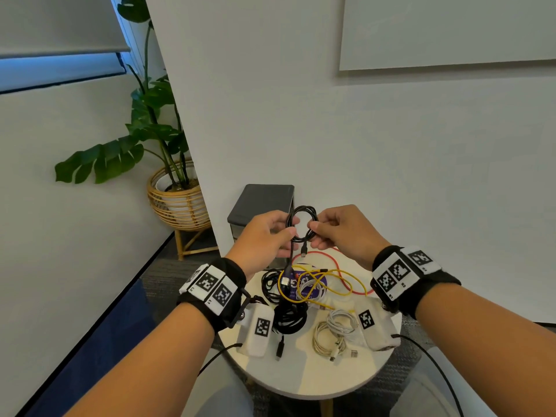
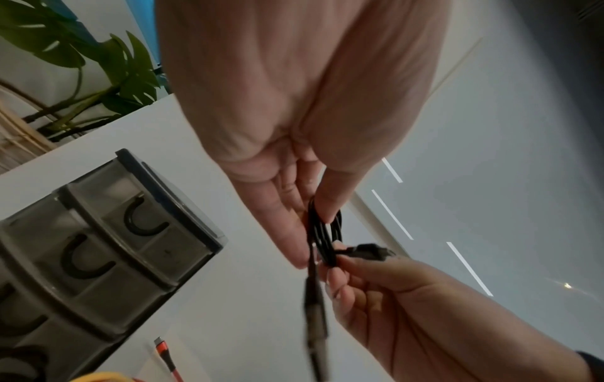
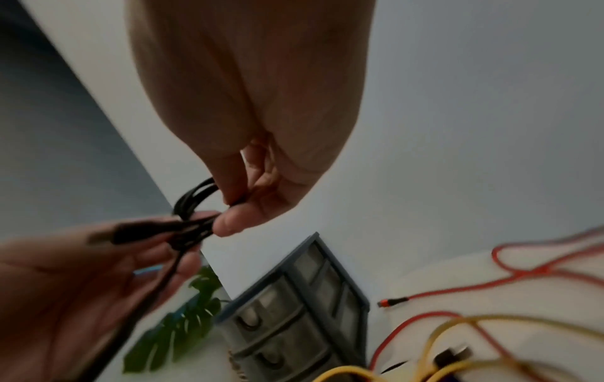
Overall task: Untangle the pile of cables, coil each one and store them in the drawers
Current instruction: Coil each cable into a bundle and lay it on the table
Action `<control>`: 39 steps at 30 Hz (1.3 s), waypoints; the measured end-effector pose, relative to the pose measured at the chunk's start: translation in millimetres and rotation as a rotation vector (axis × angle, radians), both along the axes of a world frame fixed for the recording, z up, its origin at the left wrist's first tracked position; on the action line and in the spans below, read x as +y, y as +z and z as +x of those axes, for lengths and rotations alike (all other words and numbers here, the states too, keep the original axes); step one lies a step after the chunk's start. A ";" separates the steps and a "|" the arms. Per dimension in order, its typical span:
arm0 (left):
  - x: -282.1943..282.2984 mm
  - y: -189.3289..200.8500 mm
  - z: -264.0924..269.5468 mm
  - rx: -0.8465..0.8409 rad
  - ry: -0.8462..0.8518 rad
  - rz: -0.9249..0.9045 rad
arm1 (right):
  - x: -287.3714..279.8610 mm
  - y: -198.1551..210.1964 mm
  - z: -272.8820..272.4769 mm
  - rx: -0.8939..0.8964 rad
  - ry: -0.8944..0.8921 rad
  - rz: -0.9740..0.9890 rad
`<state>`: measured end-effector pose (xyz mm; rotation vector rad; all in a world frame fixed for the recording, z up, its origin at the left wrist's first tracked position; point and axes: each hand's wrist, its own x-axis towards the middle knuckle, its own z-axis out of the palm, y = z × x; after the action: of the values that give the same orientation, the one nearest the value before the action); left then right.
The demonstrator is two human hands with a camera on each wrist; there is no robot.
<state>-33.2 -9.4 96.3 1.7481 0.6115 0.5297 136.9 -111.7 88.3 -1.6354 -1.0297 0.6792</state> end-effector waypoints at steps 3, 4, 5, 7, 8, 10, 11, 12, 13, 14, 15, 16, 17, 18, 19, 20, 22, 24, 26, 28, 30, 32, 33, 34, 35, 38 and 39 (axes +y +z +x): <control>7.4 -5.5 -5.6 0.030 0.045 -0.009 | -1.0 -1.9 2.0 -0.065 0.020 -0.066; 11.5 -7.6 -8.9 0.047 0.073 -0.019 | -1.3 -3.6 3.2 -0.083 0.024 -0.091; 17.1 -10.6 -12.3 0.069 0.104 -0.041 | -1.9 -5.9 4.7 -0.100 0.027 -0.118; 31.0 -19.1 -19.9 0.131 0.175 -0.134 | -3.0 -12.8 9.1 -0.124 0.031 -0.178; 38.1 -23.5 -24.2 0.165 0.214 -0.194 | -3.5 -17.2 11.7 -0.122 0.028 -0.204; 51.4 -32.4 -31.3 0.249 0.279 -0.277 | -3.5 -26.3 16.1 -0.103 0.018 -0.244; 56.9 -37.1 -33.4 0.302 0.297 -0.295 | -3.3 -30.4 18.1 -0.099 0.015 -0.263; 60.9 -40.7 -34.8 0.359 0.303 -0.303 | -2.9 -34.7 20.1 -0.103 0.014 -0.285; 64.9 -45.4 -35.4 0.412 0.308 -0.303 | -2.1 -38.6 21.6 -0.119 0.015 -0.307; 68.1 -50.0 -34.5 0.459 0.310 -0.295 | -0.8 -43.3 23.3 -0.151 0.017 -0.333; 71.9 -56.3 -32.6 0.501 0.309 -0.276 | 0.6 -47.9 24.8 -0.203 0.022 -0.364; 74.5 -62.1 -30.0 0.538 0.303 -0.249 | 2.0 -52.5 25.9 -0.274 0.031 -0.408; 76.9 -68.4 -27.0 0.570 0.296 -0.221 | 3.4 -57.4 26.9 -0.358 0.047 -0.465; 78.7 -75.2 -24.2 0.600 0.284 -0.189 | 4.6 -62.5 27.9 -0.435 0.069 -0.525; 81.4 -83.3 -22.1 0.636 0.267 -0.146 | 5.5 -67.7 28.7 -0.492 0.092 -0.578; 83.6 -90.8 -20.3 0.670 0.247 -0.103 | 6.2 -72.7 29.8 -0.529 0.107 -0.620; 87.0 -104.3 -17.5 0.713 0.228 -0.048 | 7.6 -83.7 34.6 -0.570 0.120 -0.676; 91.7 -117.0 -15.7 0.734 0.236 -0.044 | 8.7 -94.4 39.5 -0.620 0.153 -0.723; 95.5 -125.1 -15.2 0.744 0.234 -0.047 | 8.9 -100.1 42.3 -0.679 0.204 -0.760; 99.2 -128.7 -14.6 0.754 0.224 -0.031 | 9.6 -99.6 44.0 -0.699 0.229 -0.743; 103.9 -128.6 -12.9 0.763 0.219 0.018 | 11.4 -94.8 46.6 -0.615 0.197 -0.684; 107.9 -124.4 -12.7 0.803 0.212 0.127 | 14.1 -86.7 51.0 -0.502 0.188 -0.624; 110.0 -121.7 -12.8 0.828 0.210 0.195 | 15.9 -81.8 53.4 -0.443 0.186 -0.596; 110.6 -117.3 -12.6 0.835 0.219 0.258 | 17.0 -76.2 54.6 -0.364 0.187 -0.564; 110.6 -112.5 -12.0 0.815 0.240 0.315 | 17.3 -68.6 54.5 -0.272 0.193 -0.520; 101.2 -90.3 -8.8 0.567 0.339 0.348 | 16.2 -38.1 50.5 -0.119 0.239 -0.381; 95.9 -81.0 -7.7 0.445 0.350 0.343 | 15.2 -25.0 47.2 -0.118 0.262 -0.346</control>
<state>-40.9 86.4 15.3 2.1178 1.2122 0.5070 184.1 -96.5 63.4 -1.8710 -1.2810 0.9883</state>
